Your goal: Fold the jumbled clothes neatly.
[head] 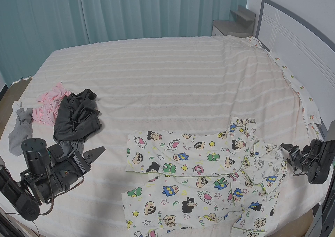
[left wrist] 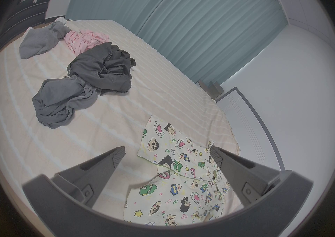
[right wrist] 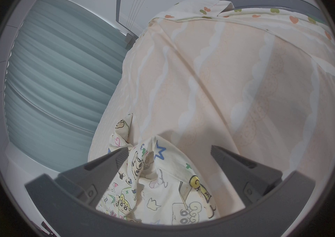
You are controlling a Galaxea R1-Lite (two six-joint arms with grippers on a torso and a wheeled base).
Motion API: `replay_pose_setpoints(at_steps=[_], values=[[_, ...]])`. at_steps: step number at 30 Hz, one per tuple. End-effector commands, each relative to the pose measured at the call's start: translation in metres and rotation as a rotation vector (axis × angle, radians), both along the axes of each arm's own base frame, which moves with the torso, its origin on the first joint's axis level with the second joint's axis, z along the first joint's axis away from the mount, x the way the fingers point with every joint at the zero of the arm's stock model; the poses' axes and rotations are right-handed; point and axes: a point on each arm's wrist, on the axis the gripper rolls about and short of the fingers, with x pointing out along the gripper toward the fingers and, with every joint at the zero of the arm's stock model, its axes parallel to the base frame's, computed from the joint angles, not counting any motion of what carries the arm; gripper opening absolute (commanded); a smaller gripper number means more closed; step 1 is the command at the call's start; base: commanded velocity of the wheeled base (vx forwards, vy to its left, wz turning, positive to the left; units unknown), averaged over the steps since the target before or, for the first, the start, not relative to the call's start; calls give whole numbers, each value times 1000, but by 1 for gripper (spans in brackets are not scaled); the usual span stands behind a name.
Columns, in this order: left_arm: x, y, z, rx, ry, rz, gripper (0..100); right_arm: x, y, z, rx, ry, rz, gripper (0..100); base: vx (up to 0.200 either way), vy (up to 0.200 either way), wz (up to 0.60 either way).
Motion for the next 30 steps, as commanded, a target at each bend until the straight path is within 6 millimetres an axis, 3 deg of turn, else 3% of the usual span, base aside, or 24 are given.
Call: replay_pose_setpoints(at_steps=[1,6,7,22,30], values=[[0,0,0,0,2,1,100,1,1,-3,2,4,3,100,0,0,0],[0,0,0,0,2,-1,100,2,3,-5,4,9,11,100,0,0,0],[0,0,0,0,2,-1,100,3,4,-6,5,11,14,0,0,0,0],[1,0,-1,2,6,1,100,3,3,-6,6,8,10,0,0,0,0],[0,0,-2,4,7,2,100,1,-6,14,-74,-67,-77,0,0,0,0]])
